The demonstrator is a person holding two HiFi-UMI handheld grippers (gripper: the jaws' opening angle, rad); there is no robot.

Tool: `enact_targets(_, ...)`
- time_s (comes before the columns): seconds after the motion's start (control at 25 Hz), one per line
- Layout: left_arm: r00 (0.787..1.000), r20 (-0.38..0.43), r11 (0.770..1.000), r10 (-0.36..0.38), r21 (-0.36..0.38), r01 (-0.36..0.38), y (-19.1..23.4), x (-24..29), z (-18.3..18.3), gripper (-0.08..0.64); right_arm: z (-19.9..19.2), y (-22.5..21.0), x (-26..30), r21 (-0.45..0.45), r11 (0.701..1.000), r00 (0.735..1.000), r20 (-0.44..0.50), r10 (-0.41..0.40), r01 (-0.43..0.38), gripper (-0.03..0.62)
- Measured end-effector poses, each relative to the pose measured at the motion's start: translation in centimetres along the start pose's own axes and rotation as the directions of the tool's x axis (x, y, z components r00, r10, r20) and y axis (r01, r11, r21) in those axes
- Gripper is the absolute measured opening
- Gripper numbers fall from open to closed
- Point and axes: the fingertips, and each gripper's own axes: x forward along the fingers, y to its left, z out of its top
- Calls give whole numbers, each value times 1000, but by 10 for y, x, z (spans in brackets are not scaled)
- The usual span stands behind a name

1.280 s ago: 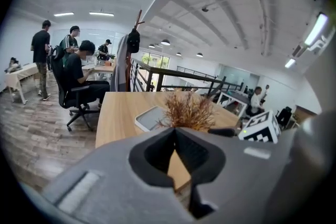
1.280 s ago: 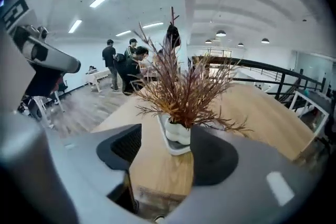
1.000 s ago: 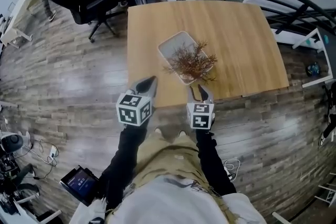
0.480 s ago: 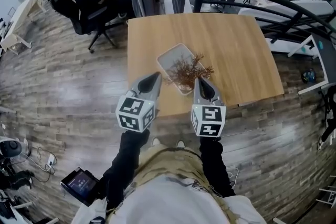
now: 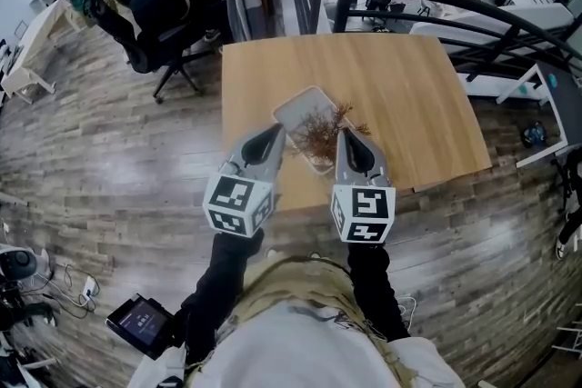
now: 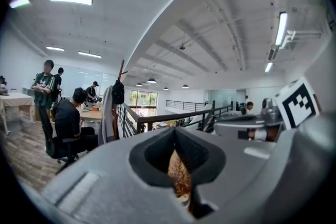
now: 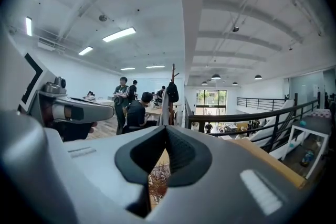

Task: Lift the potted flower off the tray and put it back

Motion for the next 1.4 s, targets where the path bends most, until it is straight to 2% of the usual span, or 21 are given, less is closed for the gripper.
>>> enact_targets(0.36, 1000, 23, 1000, -14, 11, 14, -6, 2, 7, 2, 21, 1, -7, -23, 1000, 997, 73, 1, 1, 3)
enact_targets(1.4, 999, -2, 999, -33, 16, 33, -2, -3, 0, 2, 23, 7, -10, -10, 1000, 996, 89, -16, 17, 3)
